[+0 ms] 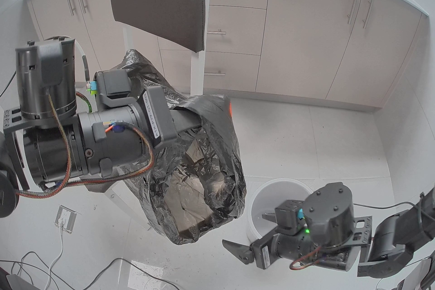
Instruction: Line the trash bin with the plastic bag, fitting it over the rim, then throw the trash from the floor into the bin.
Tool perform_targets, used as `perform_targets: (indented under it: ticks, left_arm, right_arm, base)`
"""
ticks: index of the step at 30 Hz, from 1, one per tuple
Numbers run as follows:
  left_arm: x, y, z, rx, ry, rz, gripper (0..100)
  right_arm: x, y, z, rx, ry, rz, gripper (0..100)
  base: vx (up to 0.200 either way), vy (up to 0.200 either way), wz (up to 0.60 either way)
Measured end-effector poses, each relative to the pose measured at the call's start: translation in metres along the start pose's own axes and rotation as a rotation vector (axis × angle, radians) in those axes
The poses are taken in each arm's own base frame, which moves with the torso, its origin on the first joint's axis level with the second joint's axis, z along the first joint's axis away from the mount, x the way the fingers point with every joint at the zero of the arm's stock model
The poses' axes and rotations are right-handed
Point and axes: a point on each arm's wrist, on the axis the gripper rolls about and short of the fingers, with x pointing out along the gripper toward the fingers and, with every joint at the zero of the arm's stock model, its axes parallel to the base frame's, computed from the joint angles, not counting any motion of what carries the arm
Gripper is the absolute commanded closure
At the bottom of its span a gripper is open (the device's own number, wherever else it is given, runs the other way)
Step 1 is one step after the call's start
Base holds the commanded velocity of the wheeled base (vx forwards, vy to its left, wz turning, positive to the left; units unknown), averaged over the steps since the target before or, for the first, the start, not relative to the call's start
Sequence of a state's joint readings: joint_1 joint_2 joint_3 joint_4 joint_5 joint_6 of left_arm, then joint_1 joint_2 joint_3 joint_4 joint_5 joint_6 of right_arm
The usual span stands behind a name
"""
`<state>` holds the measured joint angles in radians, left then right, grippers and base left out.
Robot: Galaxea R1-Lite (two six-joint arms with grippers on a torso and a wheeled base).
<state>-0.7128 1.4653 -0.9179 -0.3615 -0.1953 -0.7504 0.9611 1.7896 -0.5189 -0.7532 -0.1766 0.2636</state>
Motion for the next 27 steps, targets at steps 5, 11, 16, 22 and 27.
perform_targets:
  ticks: [5,11,16,22,27]
  left_arm:
    - [0.0,0.0,0.0,-0.001,0.002,0.0,100]
    - [0.0,0.0,-0.001,-0.002,0.005,0.002,100]
    - [-0.001,0.0,-0.001,-0.002,0.008,0.0,100]
    - [-0.001,0.0,-0.001,-0.004,0.011,0.0,100]
    - [-0.002,0.002,-0.002,-0.004,0.015,0.002,100]
  right_arm:
    - [0.033,-0.008,0.008,-0.014,-0.015,-0.049,0]
    - [0.059,-0.017,0.005,-0.014,0.006,-0.102,0]
    - [0.07,-0.021,0.009,0.0,-0.028,-0.19,100]
    - [0.073,-0.024,0.014,0.021,-0.103,-0.197,100]
    - [0.069,-0.03,0.012,0.028,-0.108,-0.21,100]
  base:
    - [0.0,0.0,0.0]
    - [0.0,0.0,0.0]
    - [0.0,0.0,0.0]
    - [0.0,0.0,0.0]
    - [0.0,0.0,0.0]
